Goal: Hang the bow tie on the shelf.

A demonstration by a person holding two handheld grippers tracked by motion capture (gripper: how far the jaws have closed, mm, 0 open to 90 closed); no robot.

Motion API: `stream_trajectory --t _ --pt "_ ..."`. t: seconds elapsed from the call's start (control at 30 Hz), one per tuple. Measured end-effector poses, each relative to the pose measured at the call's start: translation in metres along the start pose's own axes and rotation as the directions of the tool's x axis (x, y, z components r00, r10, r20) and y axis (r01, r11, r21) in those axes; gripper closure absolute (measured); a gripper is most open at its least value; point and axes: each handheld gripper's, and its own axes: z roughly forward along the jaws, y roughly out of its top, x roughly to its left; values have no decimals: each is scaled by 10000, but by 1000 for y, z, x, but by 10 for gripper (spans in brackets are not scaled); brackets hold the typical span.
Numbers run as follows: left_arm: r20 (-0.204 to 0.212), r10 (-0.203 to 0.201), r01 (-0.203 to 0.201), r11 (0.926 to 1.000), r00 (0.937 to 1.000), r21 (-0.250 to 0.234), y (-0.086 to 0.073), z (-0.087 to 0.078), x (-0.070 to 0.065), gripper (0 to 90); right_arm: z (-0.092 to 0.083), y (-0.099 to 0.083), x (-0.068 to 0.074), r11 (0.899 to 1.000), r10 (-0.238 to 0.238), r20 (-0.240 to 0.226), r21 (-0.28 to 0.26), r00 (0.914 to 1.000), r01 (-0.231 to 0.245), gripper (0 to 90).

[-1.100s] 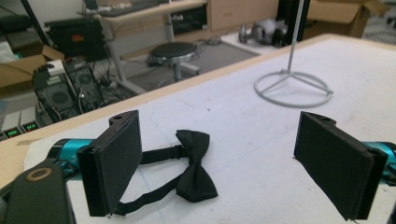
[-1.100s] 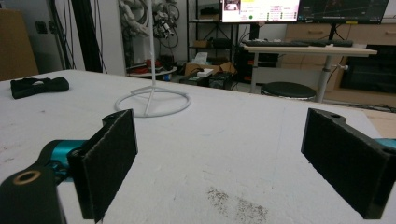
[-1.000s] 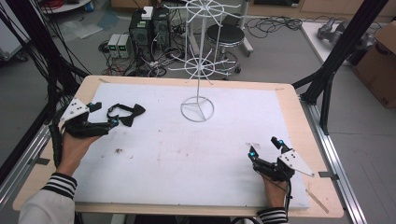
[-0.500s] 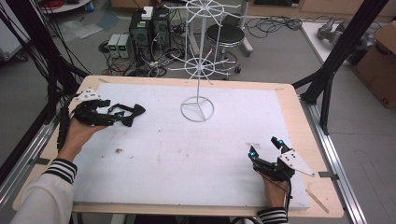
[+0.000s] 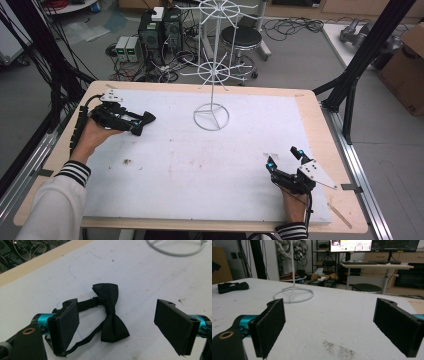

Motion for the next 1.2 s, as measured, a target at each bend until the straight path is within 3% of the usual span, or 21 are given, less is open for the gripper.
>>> stream_trajectory --t 0.1,0.23,0.3,0.33,0.5,0.7,0.77,0.97,1.2 --pt "-150 -9 18 9983 9999 586 -3 14 1 214 0 0 0 10000 33 -10 16 10000 -33 97" --pt "15 -120 119 9965 9999 832 -4 21 1 286 0 0 0 9999 99 -4 28 10000 -99 97" --pt "-248 61 -34 9943 9997 1065 -5 24 0 305 0 0 0 10000 80 7 -17 10000 -80 97" --pt "-298 -170 209 9909 9994 1331 -6 27 1 335 0 0 -1 9999 114 -2 -22 9999 -114 97" --pt "-472 -350 421 9864 9983 1588 -8 31 2 345 0 0 -1 9999 125 17 -8 9999 -125 97" --pt "-809 -456 622 9743 9957 2165 -11 36 3 380 0 0 -1 9998 173 16 -26 9998 -173 97" --pt "-751 -644 796 9716 9951 2227 -11 38 4 389 0 0 -1 9998 188 16 -36 9998 -188 97" --pt "-615 -705 829 9693 9956 2314 -11 41 2 447 -1 0 -1 9998 213 25 -22 9998 -213 97" --pt "-358 -1080 1135 9636 9935 2420 -12 42 2 624 0 0 -2 9997 223 30 -82 9997 -223 97"
